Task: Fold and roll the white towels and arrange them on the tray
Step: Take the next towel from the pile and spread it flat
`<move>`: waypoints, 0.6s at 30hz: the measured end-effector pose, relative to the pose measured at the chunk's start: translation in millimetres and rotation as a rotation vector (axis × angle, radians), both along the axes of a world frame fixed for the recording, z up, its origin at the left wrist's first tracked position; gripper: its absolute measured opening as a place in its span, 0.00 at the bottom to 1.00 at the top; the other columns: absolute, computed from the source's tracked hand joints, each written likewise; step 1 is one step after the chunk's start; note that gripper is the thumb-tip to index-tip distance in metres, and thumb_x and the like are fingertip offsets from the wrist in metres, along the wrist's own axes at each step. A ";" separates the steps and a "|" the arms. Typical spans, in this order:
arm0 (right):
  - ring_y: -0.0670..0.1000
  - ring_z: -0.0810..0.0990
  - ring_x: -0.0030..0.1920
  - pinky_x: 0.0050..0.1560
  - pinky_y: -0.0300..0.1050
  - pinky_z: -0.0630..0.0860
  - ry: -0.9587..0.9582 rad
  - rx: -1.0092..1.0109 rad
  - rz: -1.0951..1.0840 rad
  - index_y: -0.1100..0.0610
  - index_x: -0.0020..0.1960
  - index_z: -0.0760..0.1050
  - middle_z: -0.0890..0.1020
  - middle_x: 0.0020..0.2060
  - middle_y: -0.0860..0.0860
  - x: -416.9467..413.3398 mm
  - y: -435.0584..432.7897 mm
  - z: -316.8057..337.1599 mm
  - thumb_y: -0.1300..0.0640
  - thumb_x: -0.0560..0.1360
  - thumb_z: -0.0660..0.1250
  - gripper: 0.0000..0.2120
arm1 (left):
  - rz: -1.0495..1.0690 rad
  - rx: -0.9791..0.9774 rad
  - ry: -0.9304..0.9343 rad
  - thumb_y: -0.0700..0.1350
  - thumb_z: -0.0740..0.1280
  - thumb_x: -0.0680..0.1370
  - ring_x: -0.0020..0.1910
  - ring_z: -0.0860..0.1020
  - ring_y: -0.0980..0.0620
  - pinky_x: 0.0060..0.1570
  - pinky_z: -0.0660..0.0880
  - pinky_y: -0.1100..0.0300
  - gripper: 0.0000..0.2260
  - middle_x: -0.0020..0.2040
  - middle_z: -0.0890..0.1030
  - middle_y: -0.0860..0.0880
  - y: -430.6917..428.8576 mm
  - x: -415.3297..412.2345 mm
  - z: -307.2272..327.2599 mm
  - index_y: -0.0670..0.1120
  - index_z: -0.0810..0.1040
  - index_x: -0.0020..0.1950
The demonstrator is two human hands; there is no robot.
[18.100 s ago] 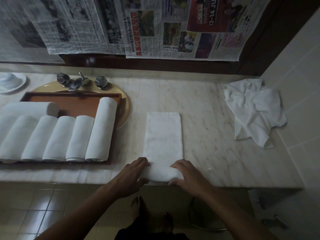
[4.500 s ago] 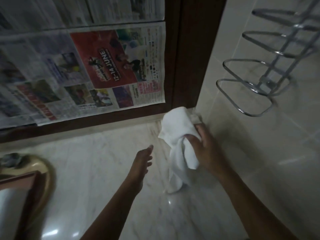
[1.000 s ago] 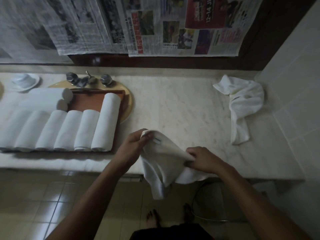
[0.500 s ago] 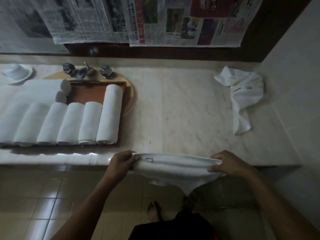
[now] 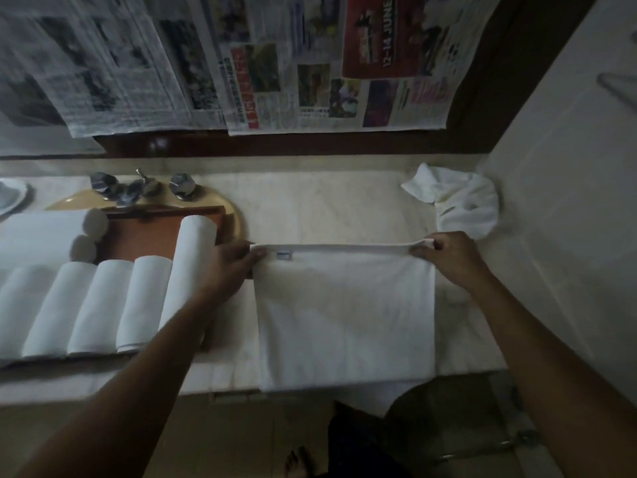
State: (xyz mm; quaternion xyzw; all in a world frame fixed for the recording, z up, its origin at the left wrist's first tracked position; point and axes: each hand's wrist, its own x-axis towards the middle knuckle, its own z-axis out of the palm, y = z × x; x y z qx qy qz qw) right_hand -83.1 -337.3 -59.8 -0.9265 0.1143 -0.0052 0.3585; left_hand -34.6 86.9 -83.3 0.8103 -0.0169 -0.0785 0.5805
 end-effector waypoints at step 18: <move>0.50 0.77 0.35 0.36 0.47 0.66 -0.123 -0.001 -0.101 0.60 0.42 0.80 0.79 0.33 0.52 298.4 -24.9 -31.0 0.50 0.79 0.72 0.15 | 0.257 0.295 -0.094 0.57 0.73 0.73 0.37 0.83 0.48 0.45 0.81 0.45 0.12 0.37 0.85 0.50 -46.2 294.8 -16.3 0.49 0.85 0.44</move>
